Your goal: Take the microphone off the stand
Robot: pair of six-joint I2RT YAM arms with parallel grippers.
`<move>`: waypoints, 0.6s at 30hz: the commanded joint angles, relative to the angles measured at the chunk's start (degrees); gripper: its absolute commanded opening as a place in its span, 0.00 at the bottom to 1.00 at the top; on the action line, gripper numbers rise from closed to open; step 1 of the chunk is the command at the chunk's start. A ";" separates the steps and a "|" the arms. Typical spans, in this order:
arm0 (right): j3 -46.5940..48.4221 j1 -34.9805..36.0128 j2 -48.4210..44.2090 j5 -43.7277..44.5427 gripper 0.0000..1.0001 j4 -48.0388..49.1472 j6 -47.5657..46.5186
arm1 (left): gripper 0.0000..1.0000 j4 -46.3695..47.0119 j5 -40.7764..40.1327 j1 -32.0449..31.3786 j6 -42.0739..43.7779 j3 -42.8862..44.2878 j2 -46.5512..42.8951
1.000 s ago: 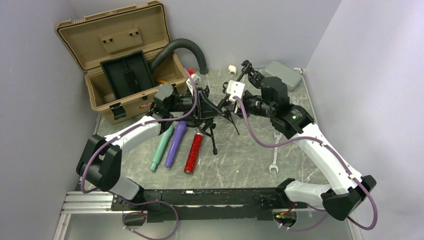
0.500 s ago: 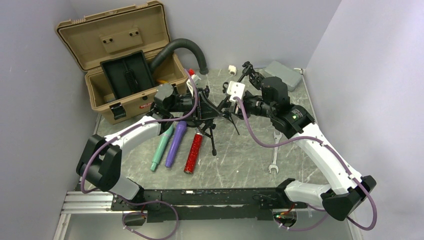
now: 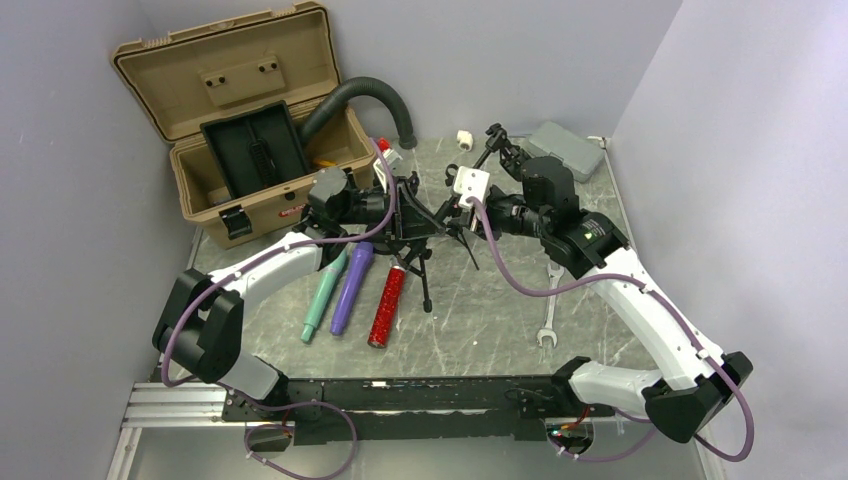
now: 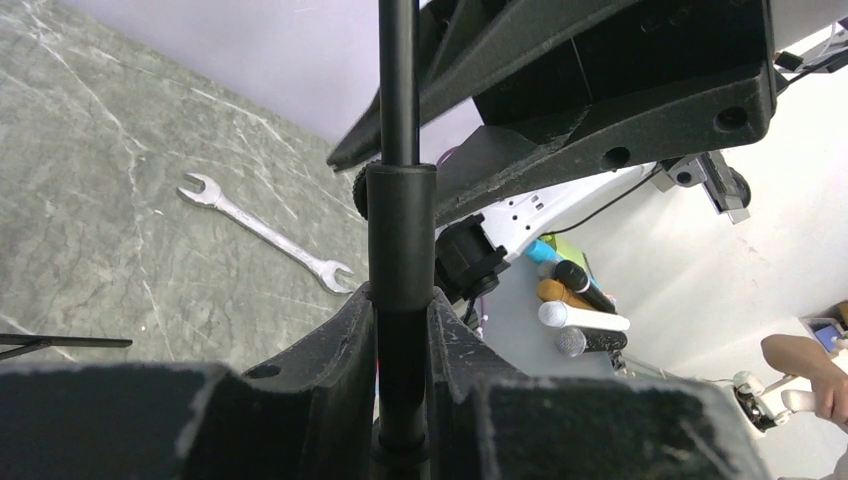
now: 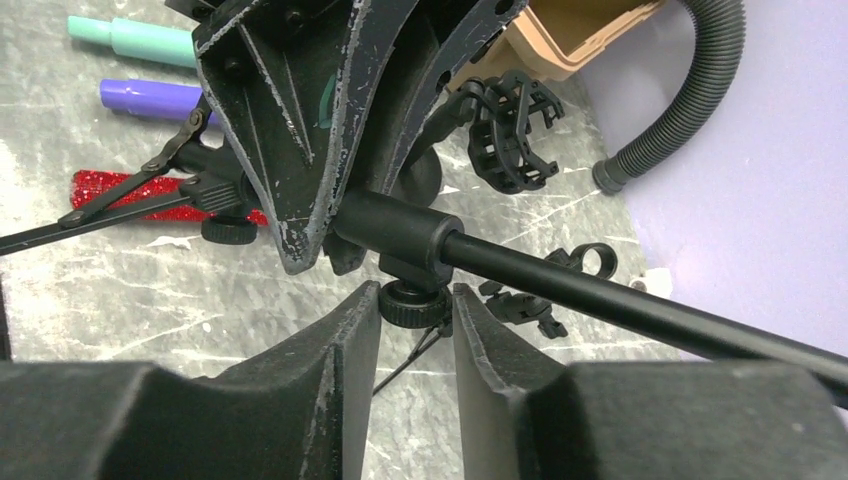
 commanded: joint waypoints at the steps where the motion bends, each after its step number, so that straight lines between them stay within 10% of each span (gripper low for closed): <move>1: -0.53 -0.22 -0.12 1.71 0.31 4.13 1.10 | 0.00 7.73 1.60 -0.57 -2.74 1.53 -2.96; 18: -3.77 2.86 1.38 16.70 0.23 14.04 1.79 | 0.00 13.25 -9.20 -1.59 -15.62 -0.48 -2.46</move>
